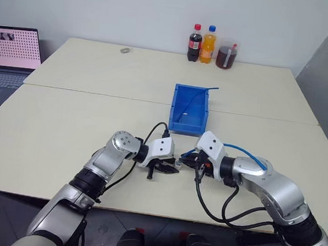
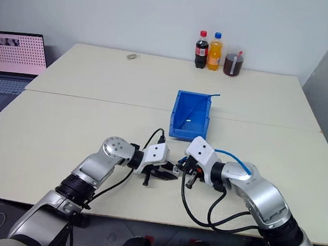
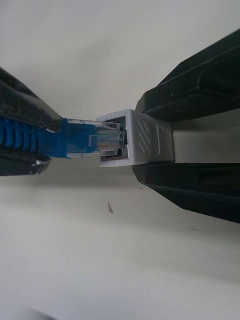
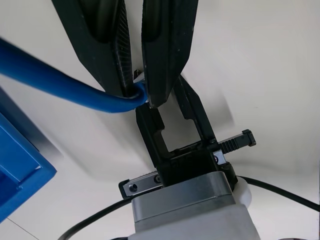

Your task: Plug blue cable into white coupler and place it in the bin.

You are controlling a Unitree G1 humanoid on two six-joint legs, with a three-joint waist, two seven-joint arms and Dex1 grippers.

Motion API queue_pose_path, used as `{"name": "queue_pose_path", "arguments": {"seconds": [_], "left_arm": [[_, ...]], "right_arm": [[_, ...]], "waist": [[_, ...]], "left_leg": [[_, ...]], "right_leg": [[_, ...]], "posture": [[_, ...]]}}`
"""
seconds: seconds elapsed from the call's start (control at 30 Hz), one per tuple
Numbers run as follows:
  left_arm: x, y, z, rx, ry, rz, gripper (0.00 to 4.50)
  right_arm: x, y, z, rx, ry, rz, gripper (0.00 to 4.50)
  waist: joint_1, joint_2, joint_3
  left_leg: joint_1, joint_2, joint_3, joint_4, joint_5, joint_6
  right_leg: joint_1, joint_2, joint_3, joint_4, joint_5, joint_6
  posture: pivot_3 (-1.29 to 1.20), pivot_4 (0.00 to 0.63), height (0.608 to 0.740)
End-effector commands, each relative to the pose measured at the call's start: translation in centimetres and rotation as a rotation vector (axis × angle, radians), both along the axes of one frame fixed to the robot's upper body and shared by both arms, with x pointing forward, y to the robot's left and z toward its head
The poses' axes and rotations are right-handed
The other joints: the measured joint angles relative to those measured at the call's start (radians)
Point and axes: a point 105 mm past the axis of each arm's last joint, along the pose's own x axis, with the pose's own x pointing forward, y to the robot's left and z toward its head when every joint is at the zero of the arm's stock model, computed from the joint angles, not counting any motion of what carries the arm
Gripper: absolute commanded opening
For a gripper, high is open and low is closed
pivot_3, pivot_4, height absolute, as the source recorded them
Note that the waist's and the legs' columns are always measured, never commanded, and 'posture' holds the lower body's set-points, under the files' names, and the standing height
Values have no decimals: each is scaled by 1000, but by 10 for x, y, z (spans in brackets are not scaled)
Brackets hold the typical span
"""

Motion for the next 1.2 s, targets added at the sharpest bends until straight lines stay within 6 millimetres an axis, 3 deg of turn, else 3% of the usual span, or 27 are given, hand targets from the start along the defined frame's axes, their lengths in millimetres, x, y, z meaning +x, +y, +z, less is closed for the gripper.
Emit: {"name": "queue_pose_path", "arguments": {"seconds": [0.03, 0.6, 0.8, 1.2], "left_arm": [[-6, -4, -7, 22, 16, -35, 801], [-7, -6, -7, 22, 9, -44, 801], [-6, -6, -6, 23, 6, -40, 801], [-5, -5, -6, 22, 3, -40, 801]], "right_arm": [[-2, -3, -15, -62, 38, 59, 18], [-11, 20, -27, -102, 89, 168, 17], [-13, 13, -37, -124, 109, 173, 16], [-11, 9, -35, -70, 130, 121, 9]], "waist": [[0, 0, 0], [-1, 0, 0], [0, 0, -1], [0, 0, -1]], "left_leg": [[0, 0, 0, 0, 0, 0], [1, 1, 0, 0, 0, 0], [1, 1, 0, 0, 0, 0], [1, 0, 0, 0, 0, 0]], "right_leg": [[0, 0, 0, 0, 0, 0], [0, 1, 0, 0, 0, 0], [1, 1, 0, 0, 0, 0], [1, 1, 0, 0, 0, 0]], "posture": [[0, 150, 740], [0, 150, 740], [0, 150, 740], [0, 150, 740]]}}
